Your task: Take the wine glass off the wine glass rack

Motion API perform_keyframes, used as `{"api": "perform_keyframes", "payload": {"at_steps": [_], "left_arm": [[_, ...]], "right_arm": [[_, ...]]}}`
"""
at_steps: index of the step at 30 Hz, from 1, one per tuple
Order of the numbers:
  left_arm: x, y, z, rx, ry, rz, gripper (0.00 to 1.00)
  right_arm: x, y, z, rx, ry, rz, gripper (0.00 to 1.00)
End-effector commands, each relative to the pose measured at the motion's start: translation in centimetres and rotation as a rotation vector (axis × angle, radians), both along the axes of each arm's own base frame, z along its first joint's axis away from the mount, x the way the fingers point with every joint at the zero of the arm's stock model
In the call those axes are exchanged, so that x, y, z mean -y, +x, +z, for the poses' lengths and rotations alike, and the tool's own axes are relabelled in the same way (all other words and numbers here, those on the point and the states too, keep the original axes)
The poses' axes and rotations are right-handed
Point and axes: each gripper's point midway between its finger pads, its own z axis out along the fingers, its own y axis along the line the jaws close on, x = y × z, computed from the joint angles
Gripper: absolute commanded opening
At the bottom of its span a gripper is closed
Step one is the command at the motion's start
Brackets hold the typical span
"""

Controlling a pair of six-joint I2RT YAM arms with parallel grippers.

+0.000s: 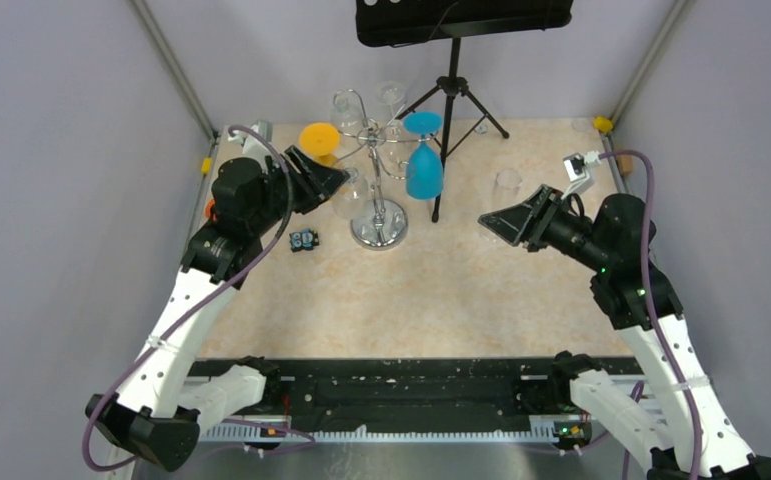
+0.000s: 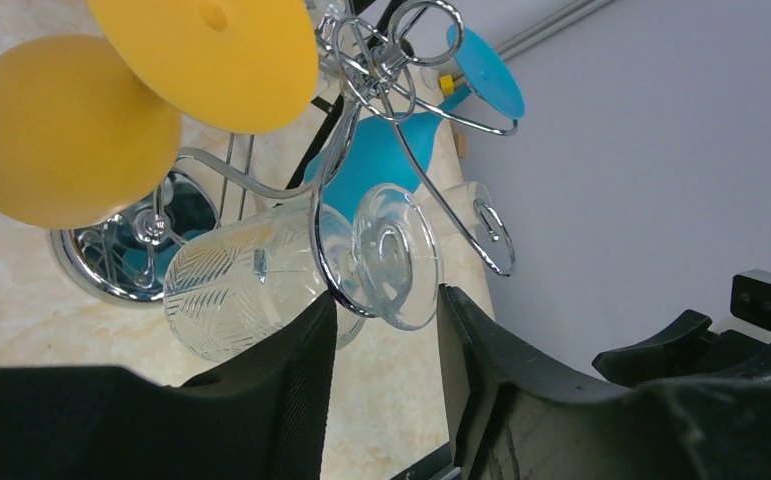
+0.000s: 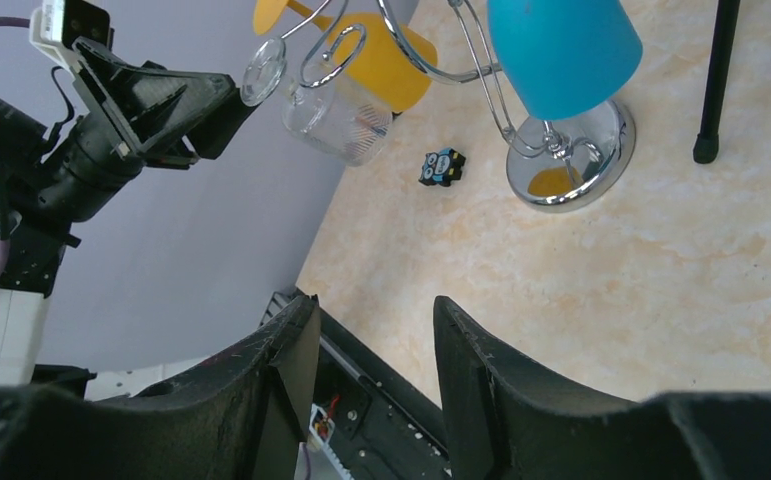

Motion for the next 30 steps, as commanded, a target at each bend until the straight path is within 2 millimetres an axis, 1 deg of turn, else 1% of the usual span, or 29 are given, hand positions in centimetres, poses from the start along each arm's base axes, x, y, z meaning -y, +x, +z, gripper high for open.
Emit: {"api": "perform_keyframes", "payload": {"at_steps": [1, 5, 9, 13, 16, 21, 24, 27, 30], "left_arm": [[0.3, -0.1, 1.8, 0.055, -0.084, -0.005, 0.43], [0.0, -0.4, 2.3, 0.061, -0.104, 0.011, 0.38], [0.0, -1.0, 2.4, 0.053, -0.135, 0.006, 0.38], [0.4, -1.6, 2.4, 0.042, -0.179, -0.019, 0.40], [0.1, -1.7, 2.6, 0.053, -0.183, -0.006, 0.38], [-0.8, -1.2, 2.7, 0.067, -0.157, 0.049, 0.37], [-1.4, -0.7, 3.5, 0.108, -0.133, 0.082, 0.37], [-2.6, -0.1, 4.5, 0.146, -0.071, 0.129, 0.40], [-2.7, 0.3, 4.7, 0.150, -0.032, 0.122, 0.42]], "right_arm": [[-0.1, -0.4, 1.1, 0.041, 0.035, 0.002, 0.47], [0.1, -0.6, 1.2, 0.043, 0.043, -0.007, 0.47], [0.2, -0.7, 1.2, 0.044, 0.044, -0.013, 0.47], [0.2, -0.7, 1.1, 0.040, 0.049, -0.016, 0.46], [0.3, -0.8, 1.1, 0.038, 0.051, -0.019, 0.46], [0.4, -1.0, 1.0, 0.037, 0.053, -0.029, 0.46], [0.5, -1.0, 1.0, 0.038, 0.053, -0.032, 0.45], [0.5, -1.2, 1.2, 0.043, 0.051, -0.029, 0.44], [0.7, -1.4, 1.2, 0.043, 0.043, -0.031, 0.44]]}}
